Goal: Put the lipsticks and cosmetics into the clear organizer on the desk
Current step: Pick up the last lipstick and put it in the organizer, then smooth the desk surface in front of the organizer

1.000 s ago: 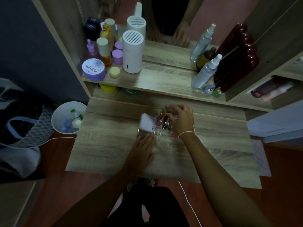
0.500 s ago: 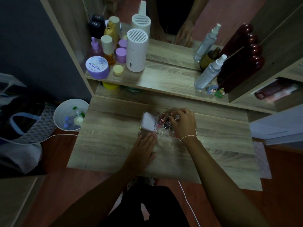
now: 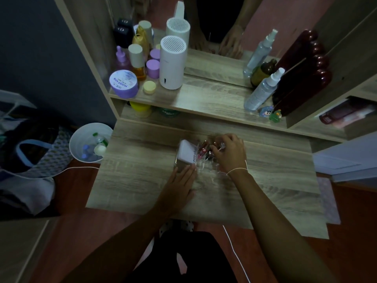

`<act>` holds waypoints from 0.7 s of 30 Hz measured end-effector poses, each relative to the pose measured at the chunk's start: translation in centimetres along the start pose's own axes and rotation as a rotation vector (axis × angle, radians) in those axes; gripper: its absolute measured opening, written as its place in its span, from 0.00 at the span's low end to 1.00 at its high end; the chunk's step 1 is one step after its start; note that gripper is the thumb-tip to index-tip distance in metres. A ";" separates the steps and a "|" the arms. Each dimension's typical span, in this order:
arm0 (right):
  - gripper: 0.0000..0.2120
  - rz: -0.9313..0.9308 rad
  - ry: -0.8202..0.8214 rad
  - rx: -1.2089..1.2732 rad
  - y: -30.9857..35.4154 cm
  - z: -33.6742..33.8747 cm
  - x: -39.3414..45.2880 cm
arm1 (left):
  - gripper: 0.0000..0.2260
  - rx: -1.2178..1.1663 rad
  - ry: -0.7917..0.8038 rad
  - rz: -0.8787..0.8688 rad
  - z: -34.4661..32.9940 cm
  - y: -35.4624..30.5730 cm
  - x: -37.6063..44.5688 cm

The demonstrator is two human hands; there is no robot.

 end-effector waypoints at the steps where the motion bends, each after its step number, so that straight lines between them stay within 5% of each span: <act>1: 0.14 0.004 0.005 -0.001 0.0 0.0 0.0 | 0.28 0.002 -0.001 0.001 0.0 0.0 0.0; 12: 0.27 -0.050 -0.200 0.165 -2.4 1.5 -6.4 | 0.28 -0.175 -0.116 -0.010 1.0 0.9 -0.8; 21: 0.33 -0.271 -0.040 0.174 -7.1 -4.8 -13.6 | 0.30 -0.317 -0.156 0.391 1.5 5.5 0.5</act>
Point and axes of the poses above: each hand's wrist, its own x-axis towards the middle knuckle, its own z-axis out of the back of the hand, y = z × x, the point moved 7 cm from there along x, towards the middle knuckle, and after that the axes turned 13 degrees about z, right-handed, at the moved point
